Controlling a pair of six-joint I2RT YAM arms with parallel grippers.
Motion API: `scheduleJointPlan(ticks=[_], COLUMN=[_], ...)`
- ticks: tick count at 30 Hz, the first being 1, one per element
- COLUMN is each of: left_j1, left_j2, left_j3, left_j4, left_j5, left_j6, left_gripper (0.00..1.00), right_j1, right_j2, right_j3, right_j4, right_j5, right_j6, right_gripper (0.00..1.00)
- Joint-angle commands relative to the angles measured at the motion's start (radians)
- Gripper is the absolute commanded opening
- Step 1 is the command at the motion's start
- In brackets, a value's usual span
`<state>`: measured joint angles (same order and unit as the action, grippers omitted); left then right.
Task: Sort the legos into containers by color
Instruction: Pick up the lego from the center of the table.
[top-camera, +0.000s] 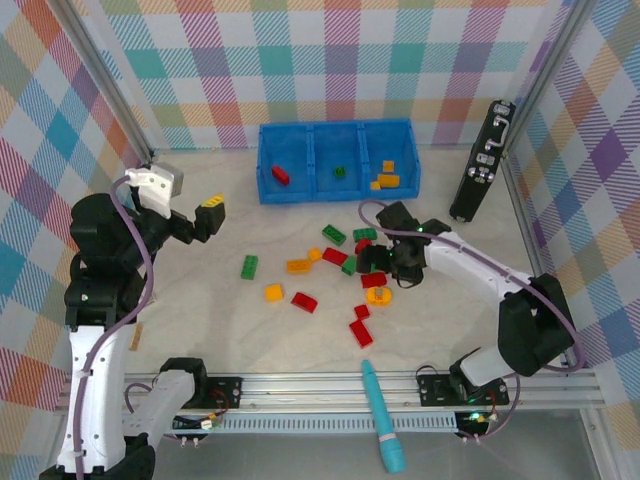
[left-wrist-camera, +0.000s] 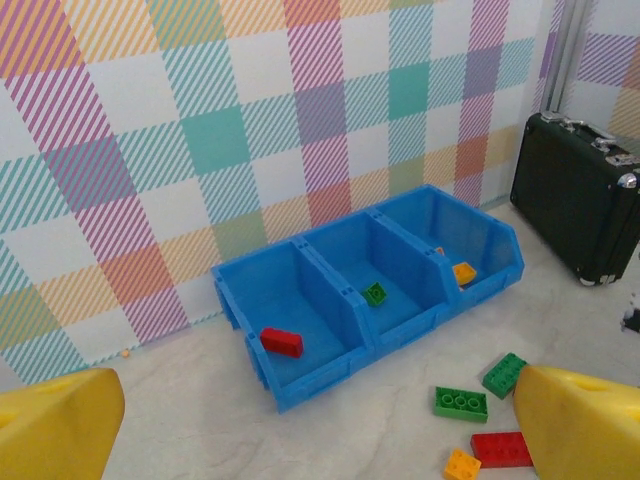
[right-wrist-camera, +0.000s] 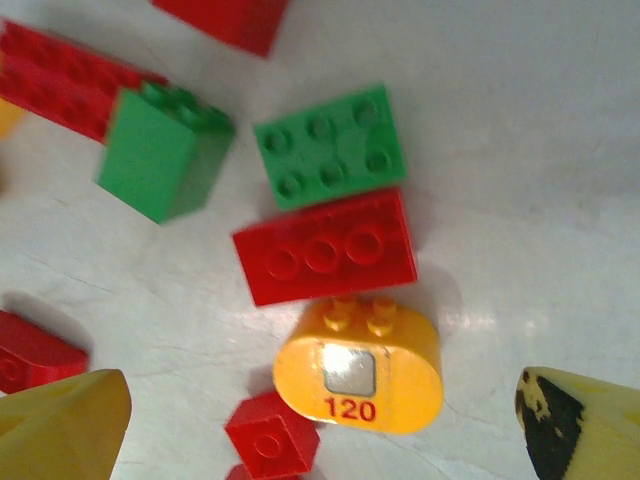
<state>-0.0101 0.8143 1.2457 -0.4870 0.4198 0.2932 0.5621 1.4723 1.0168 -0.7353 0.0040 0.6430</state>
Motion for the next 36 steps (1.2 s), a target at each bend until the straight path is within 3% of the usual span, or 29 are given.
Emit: scheduleJointPlan(ticks=[1,8,16,25,27,29,34,36], left_j1=[0.013,0.013,0.013,0.012,0.013,0.013,0.013,0.013], left_j2=[-0.004,-0.003,-0.017,-0.015,-0.014,-0.013,-0.014,-0.015], left_j3=[0.007,0.009,0.004,0.005,0.006,0.006,0.008,0.015], left_j4=[0.025,0.017,0.016,0.010,0.011,0.011,0.013,0.009], left_j5=[0.022,0.016,0.010,0.008,0.010,0.012,0.015,0.016], left_j6=[-0.010,-0.006,-0.002,-0.002,-0.002,-0.002,-0.004,-0.002], left_gripper=[1.00,1.00,1.00,1.00,1.00,1.00,1.00,1.00], right_j1=[0.024,0.064,0.080,0.084,0.084,0.084,0.082,0.078], right_j2=[-0.001,0.051,0.146,0.201,0.204,0.203,0.232,0.235], right_j3=[-0.046,-0.087,-0.073,-0.055,-0.053,-0.048,0.037,0.074], right_j4=[0.021,0.040,0.025,0.019,0.021,0.027,-0.012,-0.042], right_j5=[-0.041,-0.035,0.023,0.052,0.058,0.069,0.102,0.110], right_j6=[0.059,0.077,0.069,0.054,0.047,0.033,-0.022,-0.045], right_gripper=[0.99,1.00,0.93,0.72,0.74,0.65,0.52,0.51])
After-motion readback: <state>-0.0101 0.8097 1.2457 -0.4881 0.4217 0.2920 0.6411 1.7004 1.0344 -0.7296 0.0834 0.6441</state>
